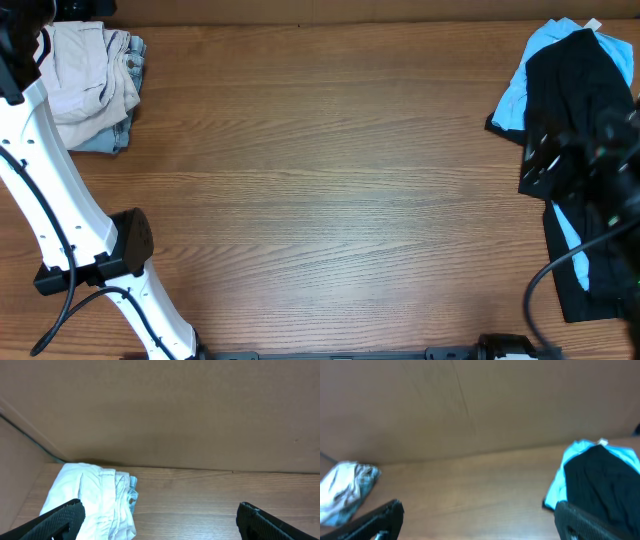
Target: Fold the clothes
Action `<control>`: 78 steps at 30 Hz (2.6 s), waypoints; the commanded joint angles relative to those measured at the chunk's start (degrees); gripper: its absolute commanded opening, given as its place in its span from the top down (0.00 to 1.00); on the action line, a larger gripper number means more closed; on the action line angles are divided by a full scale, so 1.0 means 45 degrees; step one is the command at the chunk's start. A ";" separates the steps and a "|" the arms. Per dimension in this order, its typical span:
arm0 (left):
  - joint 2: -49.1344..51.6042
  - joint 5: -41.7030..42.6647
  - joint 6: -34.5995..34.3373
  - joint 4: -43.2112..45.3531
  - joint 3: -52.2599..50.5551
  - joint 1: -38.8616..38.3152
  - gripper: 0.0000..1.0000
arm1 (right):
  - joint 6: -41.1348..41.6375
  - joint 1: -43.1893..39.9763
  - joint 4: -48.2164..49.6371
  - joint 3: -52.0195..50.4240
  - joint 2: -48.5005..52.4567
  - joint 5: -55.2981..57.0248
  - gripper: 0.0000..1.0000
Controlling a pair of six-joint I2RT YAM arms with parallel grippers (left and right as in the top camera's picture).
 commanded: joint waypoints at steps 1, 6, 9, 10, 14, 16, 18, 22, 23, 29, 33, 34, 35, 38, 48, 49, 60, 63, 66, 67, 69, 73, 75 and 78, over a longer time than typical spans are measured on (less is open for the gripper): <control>-0.0073 0.0146 -0.0155 0.0044 0.0078 0.0049 0.00 | -0.0039 0.0005 0.2161 -0.3847 -0.2157 0.0078 0.00; -0.0073 0.0146 -0.0155 0.0044 0.0078 0.0049 0.00 | 0.0015 0.0024 0.6411 -0.9136 -0.4741 -0.0039 0.00; -0.0073 0.0146 -0.0155 0.0044 0.0078 0.0049 0.00 | 0.0015 0.0170 0.8961 -1.2206 -0.6271 -0.0243 0.00; -0.0073 0.0146 -0.0155 0.0044 0.0078 0.0049 0.00 | 0.0019 0.0233 0.9738 -1.3187 -0.6771 -0.0282 0.00; -0.0073 0.0146 -0.0155 0.0044 0.0078 0.0049 0.00 | 0.0015 0.0471 1.1827 -1.6155 -0.8378 -0.0253 0.00; -0.0073 0.0146 -0.0155 0.0044 0.0078 0.0049 0.00 | 0.0015 0.0491 1.2696 -1.7257 -0.9039 -0.0199 0.00; -0.0073 0.0146 -0.0155 0.0044 0.0078 0.0053 0.00 | 0.0015 0.0495 1.3352 -1.8175 -0.9641 -0.0039 0.00; -0.0073 0.0146 -0.0155 0.0044 0.0078 0.0053 0.00 | 0.0010 0.0515 1.3532 -1.9385 -1.0637 0.0170 0.00; -0.0073 0.0146 -0.0155 0.0044 0.0078 0.0053 0.00 | 0.0010 0.0515 1.3532 -1.9623 -1.0880 0.0301 0.00; -0.0073 0.0146 -0.0155 0.0044 0.0078 0.0049 0.00 | 0.0000 0.0515 1.3090 -2.0026 -1.1803 0.0325 0.00; -0.0073 0.0146 -0.0155 0.0044 0.0078 0.0049 0.00 | 0.0005 0.0515 1.2745 -2.0026 -1.1803 0.0316 0.00; -0.0073 0.0146 -0.0155 0.0044 0.0078 0.0049 0.00 | 0.0005 0.0515 1.2570 -2.0026 -1.1803 0.0316 0.00; -0.0073 0.0146 -0.0155 0.0044 0.0078 0.0049 0.00 | 0.0005 0.0515 1.2235 -2.0026 -1.1803 0.0316 0.00; -0.0073 0.0146 -0.0155 0.0044 0.0078 0.0053 0.00 | 0.0005 0.0515 1.2201 -2.0026 -1.1793 0.0321 0.00; -0.0073 0.0146 -0.0155 0.0044 0.0078 0.0049 0.00 | 0.0005 0.0515 1.2201 -2.0026 -1.1793 0.0316 0.00; -0.0073 0.0146 -0.0155 0.0044 0.0078 0.0049 0.00 | 0.0005 0.0515 1.2201 -2.0026 -1.1793 0.0316 0.00; -0.0058 0.0141 -0.0155 0.0049 0.0078 0.0049 0.00 | 0.0005 0.0515 1.2201 -2.0026 -1.1793 0.0321 0.00; 0.0039 0.0136 -0.0155 0.0039 0.0073 0.0044 0.00 | 0.0005 0.0515 1.2201 -2.0026 -1.1793 0.0316 0.00; -0.0165 0.0126 -0.0155 0.0029 0.0073 -0.0126 0.00 | 0.0005 0.0515 1.2201 -2.0026 -1.1793 0.0316 0.00; -0.0272 0.0136 -0.0155 0.0024 0.0063 -0.0175 0.00 | 0.0005 0.0515 1.2201 -2.0026 -1.1793 0.0316 0.00; -0.0695 0.0136 -0.0155 0.0024 -0.0165 -0.0345 0.00 | 0.0005 0.0515 1.2201 -2.0026 -1.1793 0.0316 0.00; -0.2429 0.0136 -0.0155 0.0029 -0.2205 -0.0821 0.00 | 0.0005 0.0515 1.2201 -2.0026 -1.1793 0.0316 0.00; -0.3512 0.0136 -0.0155 0.0024 -0.3657 -0.1054 0.00 | 0.0005 0.0515 1.2201 -2.0026 -1.1793 0.0321 0.00; -0.5168 0.0136 -0.0155 0.0024 -0.5853 -0.1307 0.00 | 0.0005 0.0515 1.2201 -2.0026 -1.1793 0.0316 0.00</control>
